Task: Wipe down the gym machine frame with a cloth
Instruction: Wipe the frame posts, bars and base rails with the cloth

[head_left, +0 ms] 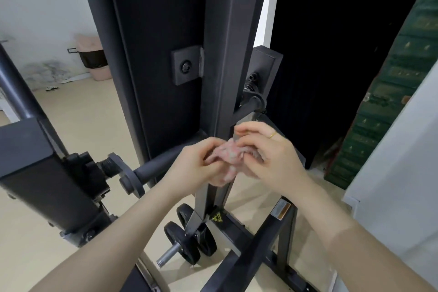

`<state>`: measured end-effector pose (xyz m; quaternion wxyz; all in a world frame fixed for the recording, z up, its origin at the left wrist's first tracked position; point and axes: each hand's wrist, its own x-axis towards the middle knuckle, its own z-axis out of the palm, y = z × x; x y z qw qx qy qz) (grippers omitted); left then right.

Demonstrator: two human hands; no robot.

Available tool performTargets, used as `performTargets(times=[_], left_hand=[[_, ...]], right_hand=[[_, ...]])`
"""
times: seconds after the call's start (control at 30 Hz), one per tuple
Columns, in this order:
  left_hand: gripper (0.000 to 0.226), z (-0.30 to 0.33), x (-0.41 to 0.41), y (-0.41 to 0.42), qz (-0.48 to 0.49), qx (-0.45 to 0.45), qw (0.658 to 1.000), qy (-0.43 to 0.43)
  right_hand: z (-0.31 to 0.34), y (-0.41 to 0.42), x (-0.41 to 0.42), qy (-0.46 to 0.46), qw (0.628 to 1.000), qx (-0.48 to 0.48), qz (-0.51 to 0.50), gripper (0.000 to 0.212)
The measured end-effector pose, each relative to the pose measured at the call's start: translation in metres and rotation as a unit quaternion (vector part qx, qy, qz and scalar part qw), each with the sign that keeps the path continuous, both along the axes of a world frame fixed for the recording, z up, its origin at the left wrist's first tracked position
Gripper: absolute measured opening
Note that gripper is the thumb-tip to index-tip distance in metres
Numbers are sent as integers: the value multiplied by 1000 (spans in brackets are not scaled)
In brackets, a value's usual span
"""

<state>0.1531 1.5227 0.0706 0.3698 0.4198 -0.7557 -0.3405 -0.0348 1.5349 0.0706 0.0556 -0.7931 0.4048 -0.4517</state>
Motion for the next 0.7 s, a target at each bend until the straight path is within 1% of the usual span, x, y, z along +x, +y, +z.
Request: performTargets(times=[0.03,0.07,0.1,0.13,0.2,0.23,0.27,0.3,0.33,0.37,0.4,0.43,0.47,0.5,0.53,0.57,0.6,0.63,0.67,0.7], left_hand=[[17,1,-1,0,24,0,1000,0],[11,3,-5,1,47,8,999,12],[7,4,-10,2,71,25,997,36],[6,5,-14,2,88,57,991,80],[17,11,-22,5,95,137,968,187],[24,14,-22,4,81,166,955,230],[28,17,-22,3,50,195,943,265],[33,19,-21,3,-3,218,931,293],[37,22,-19,4,-64,231,921,308],[41,25,-18,4,-104,226,921,299],[43,30,-16,4,-115,203,932,279],[43,34,-14,2,-85,158,951,251],[41,41,-11,1,-25,93,970,223],[42,47,-8,-1,48,17,979,200],[44,52,-4,-2,107,-51,974,192],[47,56,0,-4,142,-97,966,191],[48,59,4,-5,151,-123,962,189],[47,60,6,-6,149,-140,962,183],[44,60,7,-6,143,-150,963,172],[42,58,8,-6,143,-157,964,157]], right_hand=[[-2,-2,-2,-7,1000,-10,-20,14],[-5,-4,-1,-17,999,-2,-37,10],[-7,-4,1,-28,998,26,-48,3],[-10,-1,7,-36,996,64,-51,8],[-18,5,21,-35,992,123,6,17],[-21,8,29,-37,992,121,27,21],[-21,10,36,-62,992,106,38,30],[-23,10,40,-88,993,69,30,39],[-21,9,42,-115,993,41,6,44],[-19,1,43,-129,991,13,-24,41],[-14,-4,43,-114,992,-24,-48,36],[-7,-11,40,-64,993,-73,-74,31],[3,-21,37,1,984,-144,-101,27],[14,-31,35,50,970,-202,-129,22],[28,-42,35,85,957,-243,-133,20],[40,-53,34,123,948,-271,-114,21],[43,-63,36,169,935,-296,-100,24],[43,-73,36,255,890,-358,-116,28],[42,-80,34,324,862,-371,-116,33],[39,-86,32,370,844,-371,-117,39]])
